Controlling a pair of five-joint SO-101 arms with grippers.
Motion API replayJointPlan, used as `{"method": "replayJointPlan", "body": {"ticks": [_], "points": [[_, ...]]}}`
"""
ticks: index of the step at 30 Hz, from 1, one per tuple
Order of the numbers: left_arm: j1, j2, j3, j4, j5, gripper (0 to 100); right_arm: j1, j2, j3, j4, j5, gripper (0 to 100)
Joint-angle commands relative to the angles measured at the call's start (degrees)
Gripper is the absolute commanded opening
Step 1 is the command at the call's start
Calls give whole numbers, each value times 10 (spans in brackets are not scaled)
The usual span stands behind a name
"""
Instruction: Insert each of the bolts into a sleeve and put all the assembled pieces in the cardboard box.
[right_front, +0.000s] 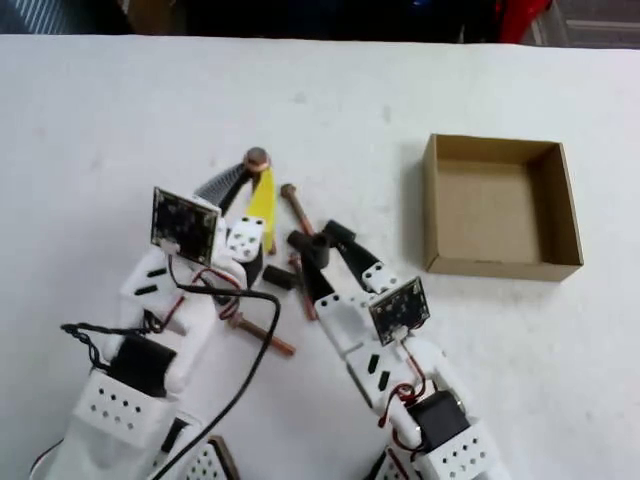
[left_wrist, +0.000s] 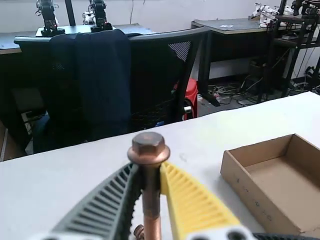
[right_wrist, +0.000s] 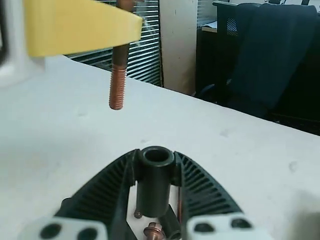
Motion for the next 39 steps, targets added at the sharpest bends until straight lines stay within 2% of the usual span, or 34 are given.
{"method": "replayJointPlan", "body": {"ticks": [1, 10, 21, 25, 30, 39], "points": [[17, -13, -23, -21, 7, 24, 4, -7, 4, 1, -3, 17], [88, -14, -51, -17, 7, 24, 7, -7, 4, -1, -4, 17], [98, -15, -61, -17, 8, 23, 8, -7, 4, -1, -2, 17], [109, -49, -58, -17, 47, 23, 8, -7, 4, -1, -2, 17], [90, -95, -43, -11, 92, 23, 8, -7, 4, 0, -2, 17], [95, -96, -11, -35, 101, 24, 8, -7, 4, 2, -3, 17]]}}
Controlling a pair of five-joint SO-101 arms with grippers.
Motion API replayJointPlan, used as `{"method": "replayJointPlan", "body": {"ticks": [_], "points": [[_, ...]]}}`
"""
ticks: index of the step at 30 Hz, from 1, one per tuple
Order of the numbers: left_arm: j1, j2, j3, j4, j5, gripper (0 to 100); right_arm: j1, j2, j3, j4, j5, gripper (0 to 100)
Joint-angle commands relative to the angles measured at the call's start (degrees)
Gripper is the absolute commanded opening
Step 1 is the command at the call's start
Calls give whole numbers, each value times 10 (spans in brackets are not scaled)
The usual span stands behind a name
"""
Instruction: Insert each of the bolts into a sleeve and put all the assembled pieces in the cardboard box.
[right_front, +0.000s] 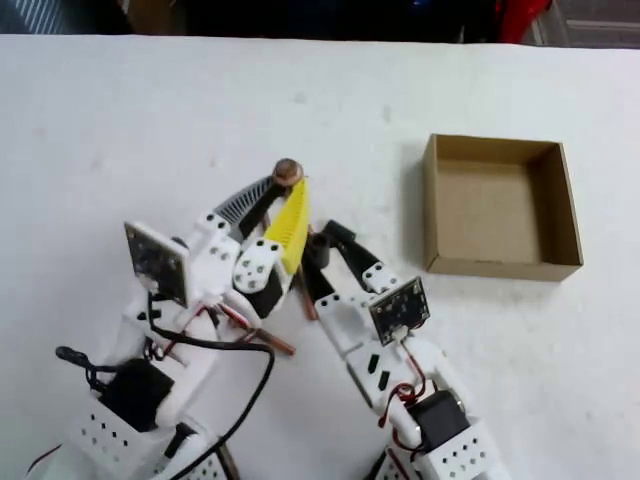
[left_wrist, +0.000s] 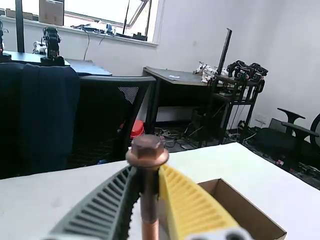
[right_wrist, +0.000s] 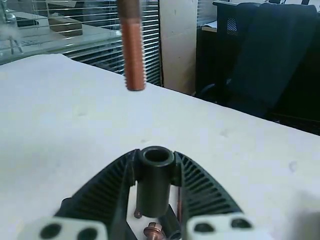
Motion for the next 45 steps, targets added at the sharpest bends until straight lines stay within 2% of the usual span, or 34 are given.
{"method": "replayJointPlan", "body": {"ticks": [1, 10, 45], "points": [[7, -11, -6, -20, 8, 24, 8, -7, 4, 2, -3, 17], [36, -11, 69, -95, 8, 24, 5, -7, 4, 0, 0, 17], [34, -12, 162, -98, 8, 24, 3, -7, 4, 0, 31, 18]]}}
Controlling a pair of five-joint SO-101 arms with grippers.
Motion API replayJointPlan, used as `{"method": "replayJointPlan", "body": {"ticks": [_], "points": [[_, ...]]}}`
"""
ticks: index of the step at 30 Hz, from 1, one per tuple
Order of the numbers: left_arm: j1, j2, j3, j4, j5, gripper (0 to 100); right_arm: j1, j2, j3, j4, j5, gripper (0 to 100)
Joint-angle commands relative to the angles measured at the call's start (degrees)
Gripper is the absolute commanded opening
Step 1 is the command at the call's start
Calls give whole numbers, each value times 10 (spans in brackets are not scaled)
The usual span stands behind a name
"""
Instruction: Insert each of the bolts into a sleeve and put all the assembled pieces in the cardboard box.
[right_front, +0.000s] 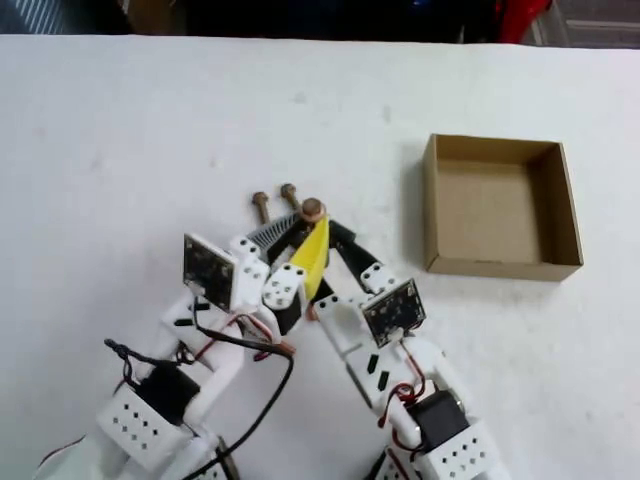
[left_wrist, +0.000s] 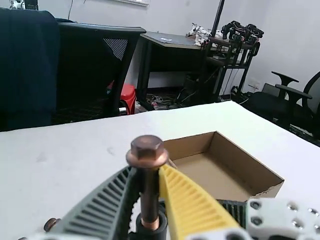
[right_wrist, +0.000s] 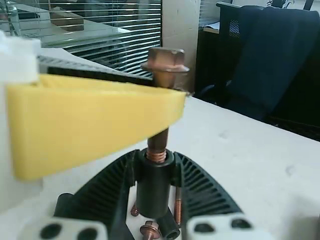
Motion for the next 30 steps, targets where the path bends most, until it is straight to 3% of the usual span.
{"method": "replayJointPlan", "body": {"ticks": [1, 18, 24, 30], "points": [[3, -12, 7, -18, 4, 24, 4, -7, 4, 1, 8, 18], [2, -12, 30, -15, 0, 25, 5, -7, 4, 3, 8, 18], [2, -11, 31, -6, 0, 145, 5, -7, 4, 3, 8, 18], [-15, -11, 27, 4, 0, 151, 7, -7, 4, 3, 8, 18]]}}
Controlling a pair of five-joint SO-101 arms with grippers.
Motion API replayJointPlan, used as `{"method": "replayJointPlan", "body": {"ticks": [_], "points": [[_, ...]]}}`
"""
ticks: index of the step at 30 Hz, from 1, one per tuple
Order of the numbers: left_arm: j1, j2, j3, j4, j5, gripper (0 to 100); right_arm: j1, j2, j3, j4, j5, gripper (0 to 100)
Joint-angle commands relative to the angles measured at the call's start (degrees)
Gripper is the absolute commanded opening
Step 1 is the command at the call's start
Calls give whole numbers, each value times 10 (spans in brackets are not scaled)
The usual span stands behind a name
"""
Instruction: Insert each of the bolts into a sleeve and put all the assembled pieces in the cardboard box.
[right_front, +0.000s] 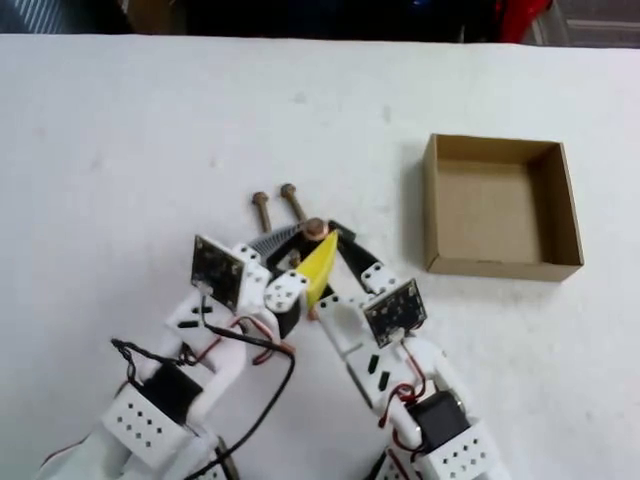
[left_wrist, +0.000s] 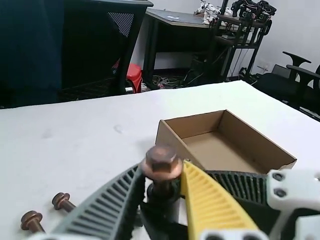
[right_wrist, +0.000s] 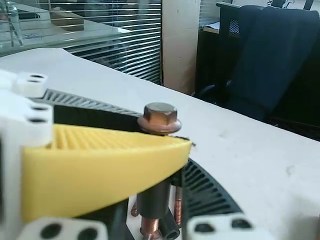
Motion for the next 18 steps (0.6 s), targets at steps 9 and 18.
{"method": "replayJointPlan", "body": {"ticks": [9, 18], "points": [[-30, -13, -9, -2, 2, 246, 7, -7, 4, 1, 9, 18], [-34, -13, -10, -4, 3, 264, 7, -7, 4, 1, 9, 18]]}}
